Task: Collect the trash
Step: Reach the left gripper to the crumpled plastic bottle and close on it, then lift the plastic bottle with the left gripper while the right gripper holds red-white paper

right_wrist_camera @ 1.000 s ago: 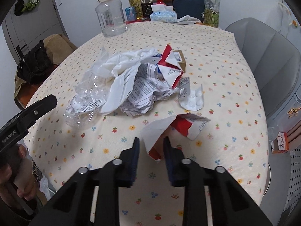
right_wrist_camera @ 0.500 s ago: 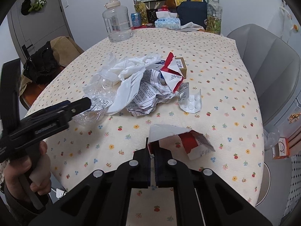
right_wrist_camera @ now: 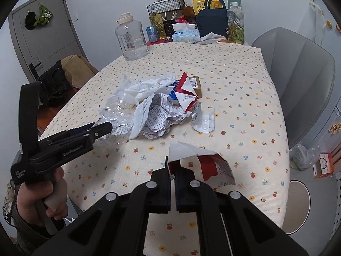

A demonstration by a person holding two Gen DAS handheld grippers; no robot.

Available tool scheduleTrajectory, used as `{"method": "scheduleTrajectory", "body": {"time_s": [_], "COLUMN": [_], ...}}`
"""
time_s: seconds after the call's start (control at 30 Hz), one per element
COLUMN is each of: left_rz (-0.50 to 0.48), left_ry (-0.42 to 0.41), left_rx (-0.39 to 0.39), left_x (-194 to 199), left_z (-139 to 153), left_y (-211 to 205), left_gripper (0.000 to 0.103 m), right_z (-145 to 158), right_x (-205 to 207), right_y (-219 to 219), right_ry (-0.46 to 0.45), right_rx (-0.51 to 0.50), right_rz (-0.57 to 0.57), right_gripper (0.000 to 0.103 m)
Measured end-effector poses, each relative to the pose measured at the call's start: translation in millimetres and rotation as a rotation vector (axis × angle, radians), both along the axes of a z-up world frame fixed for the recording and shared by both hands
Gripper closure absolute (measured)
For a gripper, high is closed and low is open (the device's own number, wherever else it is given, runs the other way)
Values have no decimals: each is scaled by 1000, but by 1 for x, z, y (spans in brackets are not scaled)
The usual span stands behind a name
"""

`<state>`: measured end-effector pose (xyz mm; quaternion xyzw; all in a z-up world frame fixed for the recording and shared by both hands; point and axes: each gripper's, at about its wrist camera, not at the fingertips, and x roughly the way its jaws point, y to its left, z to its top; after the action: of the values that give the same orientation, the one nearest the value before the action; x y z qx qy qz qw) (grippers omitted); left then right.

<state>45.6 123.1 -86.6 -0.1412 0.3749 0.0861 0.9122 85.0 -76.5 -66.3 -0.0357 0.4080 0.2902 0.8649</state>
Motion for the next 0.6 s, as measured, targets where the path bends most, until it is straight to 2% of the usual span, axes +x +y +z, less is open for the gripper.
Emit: {"method": "scheduleTrajectory", "body": {"time_s": [0.2,0.27,0.43,0.6], "left_rz": [1,-8,-19,-39], "left_ry": [-45,-75,-121,-140], "left_rx": [-16,-23,-24,-30], "left_x": [-15,-22,-32,-35], "left_z": [18,28,46,50], "left_y": [3,2,-1,-2], "left_gripper": [79,89,92,92], "right_z": [8,11,17,19], "right_x": [-2,-2,-2,1], "right_y": [-1,-1,-5,-10], "right_ry": [-25,-32,-49,-54], "right_rx": [15,18,25,25], "right_rz": [9,8,-5,-22], "right_gripper": [99,99,99,99]}}
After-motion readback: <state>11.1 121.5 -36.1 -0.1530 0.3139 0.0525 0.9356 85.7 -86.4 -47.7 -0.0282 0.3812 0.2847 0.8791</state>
